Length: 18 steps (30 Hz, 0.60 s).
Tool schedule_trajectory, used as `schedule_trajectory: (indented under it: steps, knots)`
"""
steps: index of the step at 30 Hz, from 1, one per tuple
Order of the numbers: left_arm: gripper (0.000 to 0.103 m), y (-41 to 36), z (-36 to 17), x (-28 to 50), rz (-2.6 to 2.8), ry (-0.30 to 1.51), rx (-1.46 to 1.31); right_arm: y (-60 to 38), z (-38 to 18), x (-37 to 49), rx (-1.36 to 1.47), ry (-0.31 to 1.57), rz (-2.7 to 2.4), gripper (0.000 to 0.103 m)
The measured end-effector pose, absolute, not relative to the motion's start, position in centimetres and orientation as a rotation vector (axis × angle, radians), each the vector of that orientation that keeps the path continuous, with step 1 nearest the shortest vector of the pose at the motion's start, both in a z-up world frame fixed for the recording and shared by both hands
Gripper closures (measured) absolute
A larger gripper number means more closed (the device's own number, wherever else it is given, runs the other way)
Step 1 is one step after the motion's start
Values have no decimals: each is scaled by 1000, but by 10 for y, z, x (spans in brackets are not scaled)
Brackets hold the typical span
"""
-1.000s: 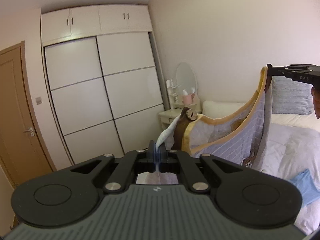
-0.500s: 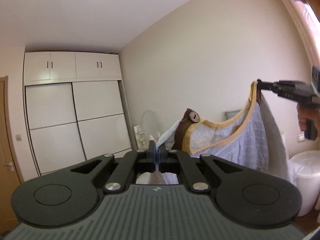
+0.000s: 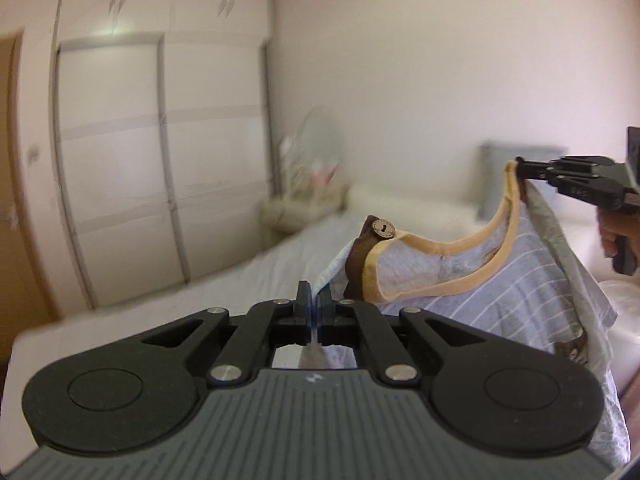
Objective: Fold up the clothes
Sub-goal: 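Lift the striped T-shirt up with both grippers and shake it open, then lay the T-shirt on the bed and open both grippers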
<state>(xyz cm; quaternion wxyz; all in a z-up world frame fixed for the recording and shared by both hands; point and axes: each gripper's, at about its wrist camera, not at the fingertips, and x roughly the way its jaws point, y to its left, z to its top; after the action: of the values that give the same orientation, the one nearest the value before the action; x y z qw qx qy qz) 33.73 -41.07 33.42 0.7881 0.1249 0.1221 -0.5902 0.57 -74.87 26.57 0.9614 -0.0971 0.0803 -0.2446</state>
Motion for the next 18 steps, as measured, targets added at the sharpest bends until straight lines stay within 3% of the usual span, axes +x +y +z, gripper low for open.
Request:
schedule_trajectory:
  steps: [8,10,12,14,15,16,18]
  knots:
    - [99,-574,164,473,-956,575,310,-903,85,227,-97,468,-244,97]
    - [92,-587,118,497,-881,661,314,-922,36,278,-93,578,-217,88]
    - [92,-601,72,521,-804,745,318,-935,-8,313,-77,666,-200,72]
    - [88,-599,39,531,-753,807,326,-934,-41,313,-28,709,-192,66]
    - [83,-591,28,530,-742,831,330,-930,-57,303,-4,721,-188,53]
    - [79,-585,19,529,-732,853,338,-927,-72,293,20,735,-187,47]
    - [74,-574,3,524,-714,896,387,-921,-96,277,57,786,-200,43]
